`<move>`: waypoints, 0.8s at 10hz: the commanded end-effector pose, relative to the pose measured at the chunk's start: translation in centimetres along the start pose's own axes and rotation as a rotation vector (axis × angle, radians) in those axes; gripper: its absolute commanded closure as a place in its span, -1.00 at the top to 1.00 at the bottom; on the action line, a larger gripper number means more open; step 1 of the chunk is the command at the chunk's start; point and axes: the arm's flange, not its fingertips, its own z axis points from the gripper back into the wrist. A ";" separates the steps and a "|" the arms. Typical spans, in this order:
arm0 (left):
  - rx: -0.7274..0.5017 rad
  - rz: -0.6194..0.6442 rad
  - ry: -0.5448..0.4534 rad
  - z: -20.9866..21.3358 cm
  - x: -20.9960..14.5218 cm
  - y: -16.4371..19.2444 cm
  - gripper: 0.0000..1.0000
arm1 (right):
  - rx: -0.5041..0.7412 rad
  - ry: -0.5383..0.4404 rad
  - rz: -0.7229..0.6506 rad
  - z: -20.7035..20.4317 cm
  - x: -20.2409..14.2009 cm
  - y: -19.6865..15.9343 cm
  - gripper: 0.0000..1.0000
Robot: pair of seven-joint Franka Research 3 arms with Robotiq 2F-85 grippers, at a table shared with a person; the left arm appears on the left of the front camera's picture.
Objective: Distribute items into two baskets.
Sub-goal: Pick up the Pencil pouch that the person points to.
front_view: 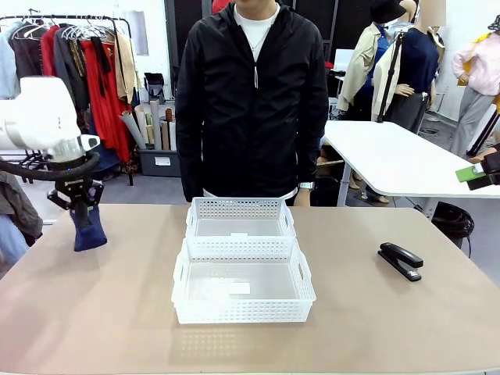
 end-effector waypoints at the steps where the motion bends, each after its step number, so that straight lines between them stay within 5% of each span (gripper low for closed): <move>1: -0.031 -0.230 0.125 3.0 0.5 0.1 -1.00 | 0.003 -0.004 0.017 0.1 0.2 -0.1 1.00; 3: -0.003 -0.467 0.186 6.3 -0.7 -0.1 -1.00 | 0.003 -0.004 0.017 0.1 0.2 -0.1 1.00; 6: 0.062 -0.814 0.133 11.2 -3.9 -0.2 -1.00 | 0.003 -0.004 0.017 0.1 0.2 -0.1 1.00; 8: -0.006 -1.004 0.114 13.7 -5.4 -0.1 -1.00 | 0.003 -0.004 0.017 0.1 0.2 -0.1 1.00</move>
